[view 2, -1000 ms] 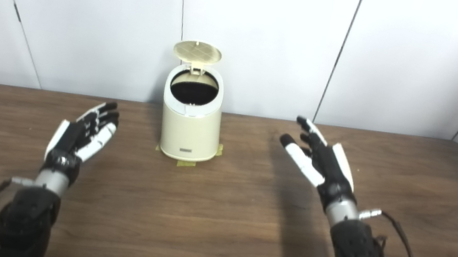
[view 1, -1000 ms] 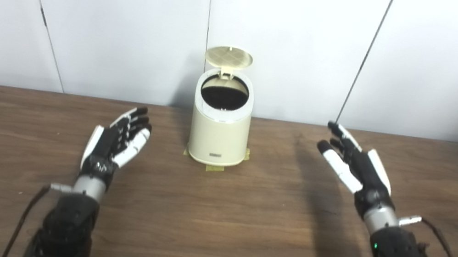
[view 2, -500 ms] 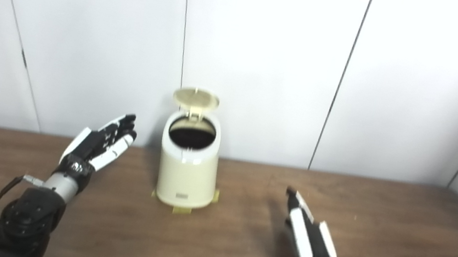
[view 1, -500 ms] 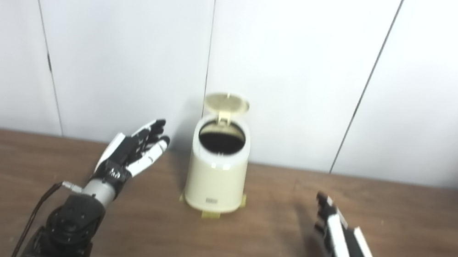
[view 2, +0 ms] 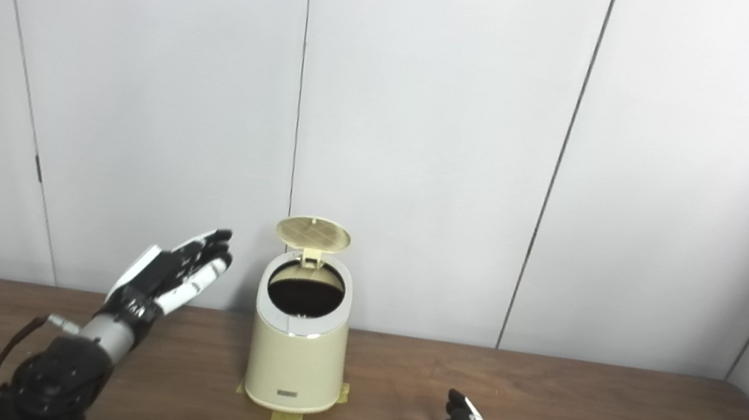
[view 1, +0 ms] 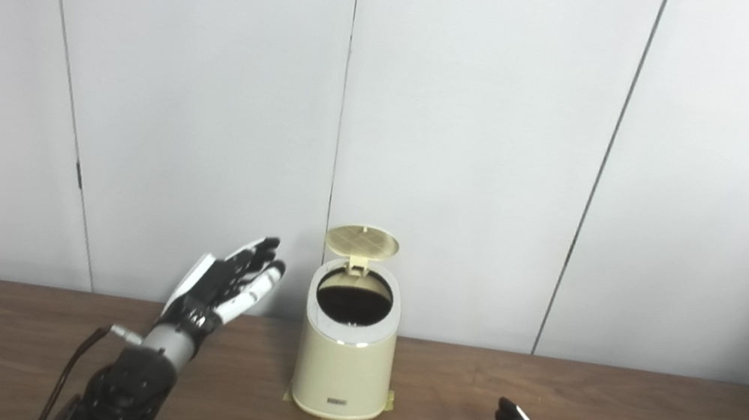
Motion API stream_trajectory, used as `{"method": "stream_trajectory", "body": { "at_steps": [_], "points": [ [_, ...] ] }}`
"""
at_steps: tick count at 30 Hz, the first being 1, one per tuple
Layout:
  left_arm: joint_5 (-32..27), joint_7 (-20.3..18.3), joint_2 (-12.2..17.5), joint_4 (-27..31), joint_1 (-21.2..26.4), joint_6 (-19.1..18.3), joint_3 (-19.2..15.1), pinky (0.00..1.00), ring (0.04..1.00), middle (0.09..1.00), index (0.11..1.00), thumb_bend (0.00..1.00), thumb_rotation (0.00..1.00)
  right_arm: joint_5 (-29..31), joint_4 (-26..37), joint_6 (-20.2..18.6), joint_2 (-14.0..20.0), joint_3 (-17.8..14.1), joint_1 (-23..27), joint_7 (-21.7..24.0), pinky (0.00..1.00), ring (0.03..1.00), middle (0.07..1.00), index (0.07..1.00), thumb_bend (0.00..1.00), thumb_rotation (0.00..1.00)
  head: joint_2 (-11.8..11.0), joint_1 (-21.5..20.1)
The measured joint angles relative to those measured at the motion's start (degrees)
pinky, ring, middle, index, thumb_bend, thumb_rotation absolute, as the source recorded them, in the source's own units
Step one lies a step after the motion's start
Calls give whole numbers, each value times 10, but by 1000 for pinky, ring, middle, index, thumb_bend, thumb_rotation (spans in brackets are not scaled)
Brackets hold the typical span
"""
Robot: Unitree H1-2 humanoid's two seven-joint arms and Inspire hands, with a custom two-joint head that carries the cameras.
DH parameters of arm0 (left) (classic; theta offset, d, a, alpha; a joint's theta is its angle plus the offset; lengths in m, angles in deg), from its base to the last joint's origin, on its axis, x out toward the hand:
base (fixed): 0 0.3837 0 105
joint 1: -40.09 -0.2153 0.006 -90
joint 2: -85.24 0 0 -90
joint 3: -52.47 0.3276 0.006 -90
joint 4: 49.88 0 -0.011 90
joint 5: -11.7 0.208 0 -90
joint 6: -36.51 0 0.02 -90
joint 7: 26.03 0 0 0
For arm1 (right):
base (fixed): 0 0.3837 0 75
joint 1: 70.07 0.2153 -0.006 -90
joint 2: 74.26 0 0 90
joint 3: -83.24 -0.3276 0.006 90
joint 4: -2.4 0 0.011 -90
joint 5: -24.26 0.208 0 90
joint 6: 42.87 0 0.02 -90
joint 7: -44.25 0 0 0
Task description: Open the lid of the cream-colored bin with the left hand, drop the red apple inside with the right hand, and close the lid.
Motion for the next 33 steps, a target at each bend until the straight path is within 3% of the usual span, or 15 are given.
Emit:
{"method": "stream_trajectory", "body": {
  "at_steps": [14, 19, 25, 28, 33],
  "points": [
    [11, -1, -3, -33, 72, 17, 12, 887, 944, 918, 893, 371, 634, -31, -5, 22, 4, 15, -6, -12, 813, 876, 912, 905, 477, 1000, 1, 0],
    [45, -4, 5, -46, 84, 22, 41, 914, 936, 900, 878, 377, 683, -48, -15, 37, 4, 22, -5, -24, 829, 877, 910, 902, 480, 1000, 1, -1],
    [76, -23, 10, -43, 85, 24, 73, 827, 880, 878, 860, 376, 620, -53, -19, 44, 3, 23, -5, -30, 807, 878, 910, 903, 494, 1000, 2, -4],
    [101, -26, 12, -42, 90, 27, 93, 771, 831, 847, 838, 368, 522, -51, -19, 43, 2, 22, -5, -31, 802, 885, 912, 905, 487, 1000, 2, -4],
    [182, -23, 29, -40, 106, 66, 146, 817, 866, 850, 818, 444, 530, -60, -25, 45, -1, 26, -3, -43, 791, 881, 909, 900, 512, 1000, 2, -4]
  ]
}}
